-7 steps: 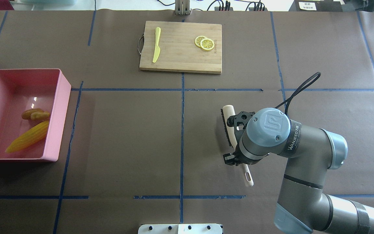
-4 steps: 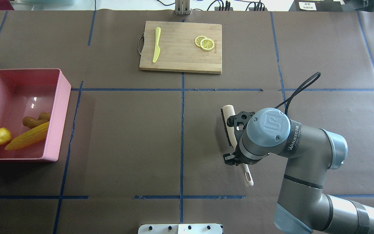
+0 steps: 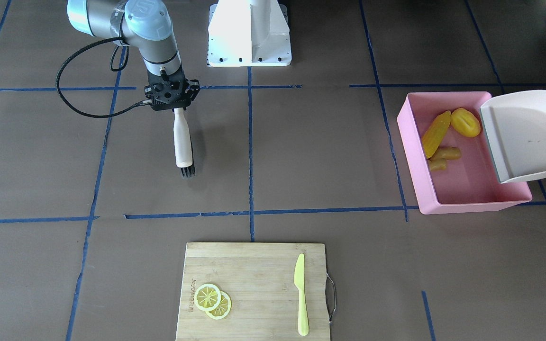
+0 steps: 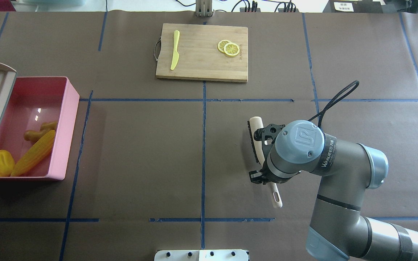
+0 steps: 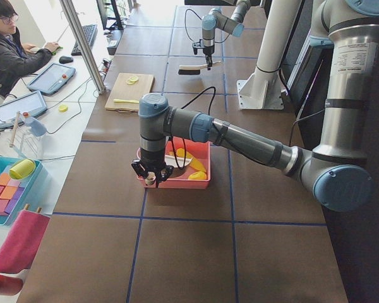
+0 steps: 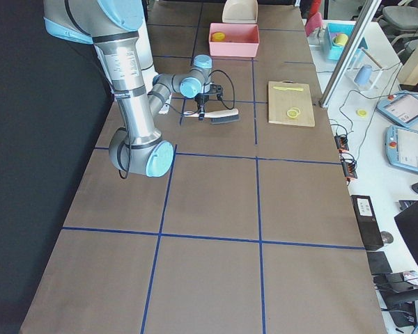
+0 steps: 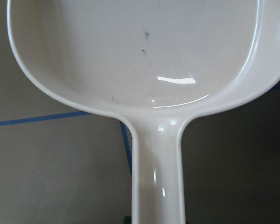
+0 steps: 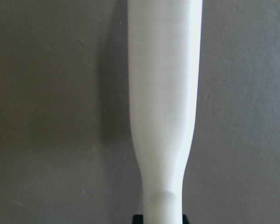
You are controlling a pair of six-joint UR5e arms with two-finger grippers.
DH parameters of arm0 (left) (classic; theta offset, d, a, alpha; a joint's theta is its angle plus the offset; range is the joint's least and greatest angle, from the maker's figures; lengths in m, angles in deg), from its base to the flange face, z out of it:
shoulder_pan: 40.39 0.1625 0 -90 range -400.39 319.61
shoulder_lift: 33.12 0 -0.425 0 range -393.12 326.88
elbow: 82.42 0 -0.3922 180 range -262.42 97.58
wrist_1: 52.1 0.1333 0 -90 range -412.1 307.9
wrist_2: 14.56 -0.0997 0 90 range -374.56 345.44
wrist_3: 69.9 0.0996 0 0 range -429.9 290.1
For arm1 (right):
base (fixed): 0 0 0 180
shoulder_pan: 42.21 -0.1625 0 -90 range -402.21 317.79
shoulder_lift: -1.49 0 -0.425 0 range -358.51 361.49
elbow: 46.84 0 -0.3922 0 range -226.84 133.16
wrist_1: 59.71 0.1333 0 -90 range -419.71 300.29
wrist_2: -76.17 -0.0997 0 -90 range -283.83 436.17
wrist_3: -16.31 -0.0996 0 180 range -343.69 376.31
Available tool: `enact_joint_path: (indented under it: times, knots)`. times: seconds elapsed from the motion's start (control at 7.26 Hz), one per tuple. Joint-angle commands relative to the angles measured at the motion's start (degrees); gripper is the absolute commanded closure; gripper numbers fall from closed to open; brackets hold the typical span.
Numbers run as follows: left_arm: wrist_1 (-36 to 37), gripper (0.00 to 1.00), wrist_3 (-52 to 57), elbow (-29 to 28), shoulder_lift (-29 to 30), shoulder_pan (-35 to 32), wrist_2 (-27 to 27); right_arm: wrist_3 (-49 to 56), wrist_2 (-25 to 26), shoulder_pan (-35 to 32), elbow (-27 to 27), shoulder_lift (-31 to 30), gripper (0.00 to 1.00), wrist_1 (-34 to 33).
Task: Sweep and dump trash into bin
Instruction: 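Raise the empty dustpan above the pink bin with the left gripper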
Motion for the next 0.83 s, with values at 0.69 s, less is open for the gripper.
enact_joint_path:
  times: [0.69]
  knots:
    - [-10.53, 1.00, -43.11, 0.98, 1.03, -0.26, 17.39, -0.27, -0.09, 0.00, 0.13, 0.13, 1.00, 0.00]
